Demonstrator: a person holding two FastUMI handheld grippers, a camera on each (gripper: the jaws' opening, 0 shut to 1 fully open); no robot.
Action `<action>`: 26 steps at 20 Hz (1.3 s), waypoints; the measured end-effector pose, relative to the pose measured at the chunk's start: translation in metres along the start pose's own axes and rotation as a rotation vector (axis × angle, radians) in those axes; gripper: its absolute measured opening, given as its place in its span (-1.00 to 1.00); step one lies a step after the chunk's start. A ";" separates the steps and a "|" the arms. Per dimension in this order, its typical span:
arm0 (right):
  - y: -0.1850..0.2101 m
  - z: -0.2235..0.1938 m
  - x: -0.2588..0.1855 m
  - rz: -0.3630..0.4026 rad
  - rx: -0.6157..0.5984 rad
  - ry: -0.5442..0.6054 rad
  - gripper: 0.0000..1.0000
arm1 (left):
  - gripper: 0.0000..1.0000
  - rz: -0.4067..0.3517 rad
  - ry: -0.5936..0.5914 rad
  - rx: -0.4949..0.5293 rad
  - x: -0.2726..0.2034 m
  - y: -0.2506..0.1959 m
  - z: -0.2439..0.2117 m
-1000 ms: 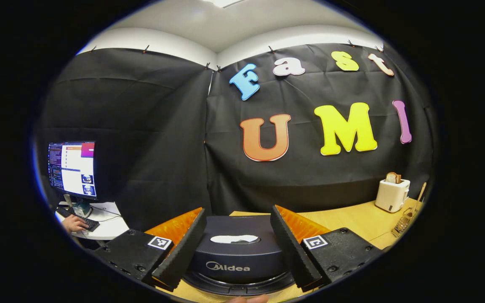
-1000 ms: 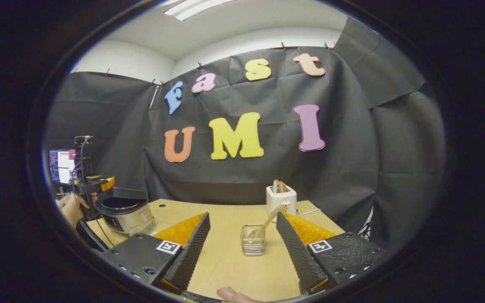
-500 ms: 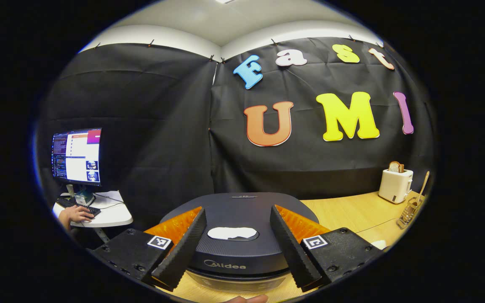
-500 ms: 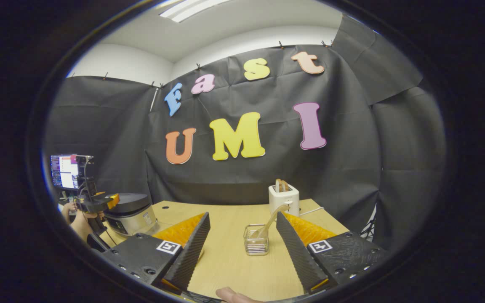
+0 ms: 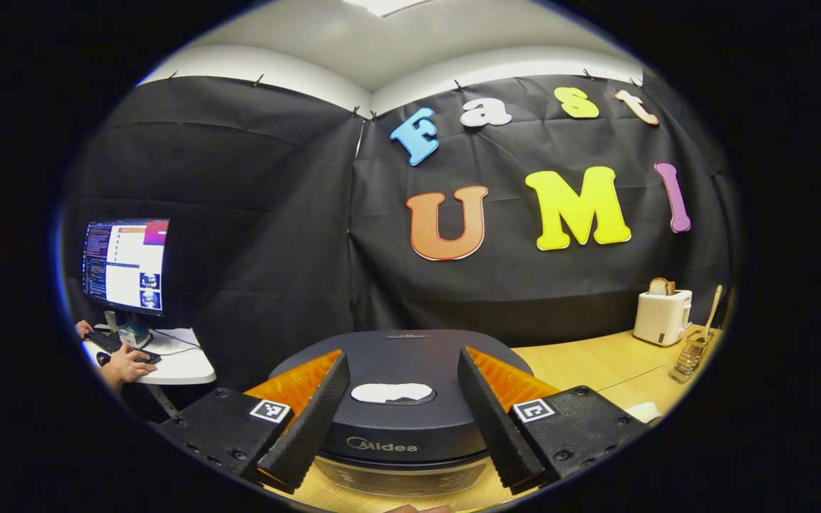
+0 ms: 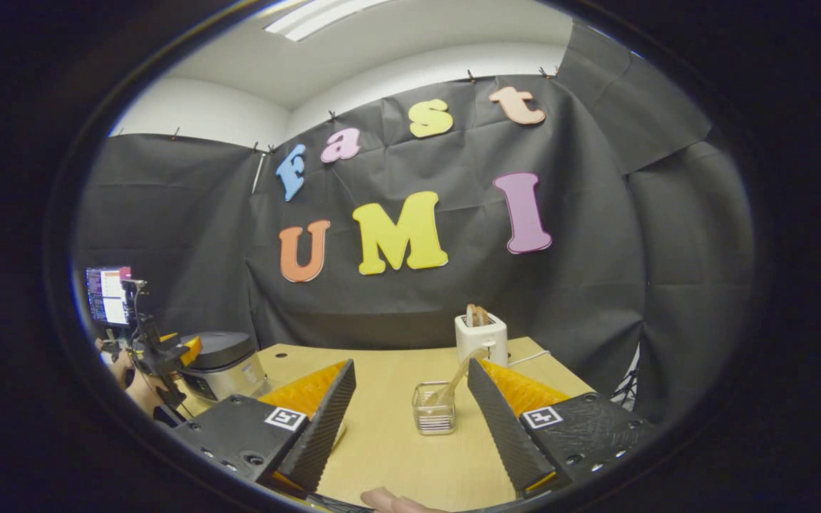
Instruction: Close the left gripper, press the button to open the rice cooker; take a wooden spoon from the chopstick holder with the right hand, scoop a spoonful of rice and pour it into the rice cooker, then put the wooden spoon back into the chopstick holder.
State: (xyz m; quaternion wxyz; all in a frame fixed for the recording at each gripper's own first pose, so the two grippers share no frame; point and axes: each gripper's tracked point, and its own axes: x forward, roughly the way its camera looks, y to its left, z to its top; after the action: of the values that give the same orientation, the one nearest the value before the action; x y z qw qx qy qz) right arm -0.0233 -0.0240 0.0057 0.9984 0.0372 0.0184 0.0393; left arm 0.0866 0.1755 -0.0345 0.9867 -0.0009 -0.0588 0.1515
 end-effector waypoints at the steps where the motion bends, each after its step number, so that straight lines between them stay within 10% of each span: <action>1: 0.001 -0.001 0.001 0.001 0.000 0.005 0.87 | 0.95 -0.003 -0.016 0.001 -0.001 0.000 0.002; 11: 0.006 -0.003 0.006 -0.027 -0.027 -0.020 0.91 | 0.92 0.044 -0.050 -0.001 -0.029 -0.005 0.005; 26: 0.065 -0.069 0.040 0.010 -0.073 0.073 0.92 | 0.94 -0.212 0.040 -0.105 -0.119 -0.105 0.020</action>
State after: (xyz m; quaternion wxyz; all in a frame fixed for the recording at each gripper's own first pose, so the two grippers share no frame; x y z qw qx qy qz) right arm 0.0091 0.0485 -0.0591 0.9975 -0.0007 0.0533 0.0460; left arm 0.0031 0.0398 -0.0262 0.9968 -0.0492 -0.0469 0.0429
